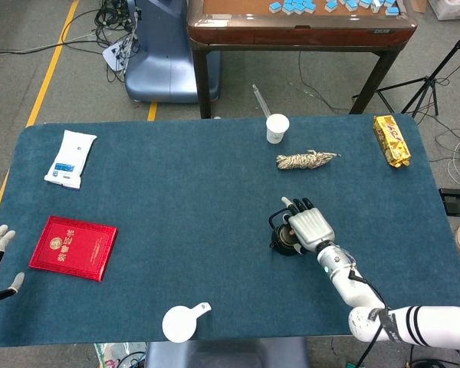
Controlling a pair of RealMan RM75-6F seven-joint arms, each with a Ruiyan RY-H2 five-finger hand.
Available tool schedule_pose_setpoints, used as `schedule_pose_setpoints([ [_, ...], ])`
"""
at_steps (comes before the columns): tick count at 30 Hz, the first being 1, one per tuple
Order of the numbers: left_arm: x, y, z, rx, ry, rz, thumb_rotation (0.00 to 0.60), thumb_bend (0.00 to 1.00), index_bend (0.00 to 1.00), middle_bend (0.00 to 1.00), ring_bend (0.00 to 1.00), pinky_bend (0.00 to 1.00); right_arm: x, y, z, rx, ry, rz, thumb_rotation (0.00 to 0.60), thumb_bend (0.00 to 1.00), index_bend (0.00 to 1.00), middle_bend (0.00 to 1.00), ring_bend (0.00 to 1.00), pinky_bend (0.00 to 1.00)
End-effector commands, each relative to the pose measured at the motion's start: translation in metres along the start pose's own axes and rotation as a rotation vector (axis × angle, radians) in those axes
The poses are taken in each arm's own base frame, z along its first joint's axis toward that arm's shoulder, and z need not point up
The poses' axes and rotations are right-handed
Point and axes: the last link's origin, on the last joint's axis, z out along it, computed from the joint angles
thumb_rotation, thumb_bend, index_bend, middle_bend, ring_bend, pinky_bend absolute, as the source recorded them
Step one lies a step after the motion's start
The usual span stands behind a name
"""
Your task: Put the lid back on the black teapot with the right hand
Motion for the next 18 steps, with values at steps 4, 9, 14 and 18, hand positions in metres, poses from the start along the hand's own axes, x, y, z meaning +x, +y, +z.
schedule_pose_setpoints([
  [4, 0.0006, -0.0009, -0.0002, 0.000, 0.003, -0.003, 0.600, 0.35, 0.02, 0.00, 0.00, 0.00, 0.0007, 0.0005, 0.0001, -0.002, 0.002, 0.001, 0.600, 0.30, 0.39, 0.00, 0.00, 0.00],
  [9, 0.0012, -0.0010, -0.0008, 0.000, 0.005, -0.002, 0.600, 0.35, 0.02, 0.00, 0.00, 0.00, 0.0011, 0.0032, -0.0019, -0.011, 0.004, -0.006, 0.600, 0.29, 0.35, 0.00, 0.00, 0.00],
  [14, 0.0013, 0.0000, -0.0012, -0.002, 0.005, 0.001, 0.600, 0.35, 0.02, 0.00, 0.00, 0.00, 0.0010, 0.0045, -0.0026, -0.014, 0.003, -0.005, 0.600, 0.29, 0.29, 0.00, 0.00, 0.00],
  [18, 0.0015, 0.0001, -0.0017, -0.001, 0.007, 0.001, 0.600, 0.35, 0.02, 0.00, 0.00, 0.00, 0.0011, 0.0036, -0.0017, -0.010, 0.005, -0.005, 0.600, 0.29, 0.26, 0.00, 0.00, 0.00],
])
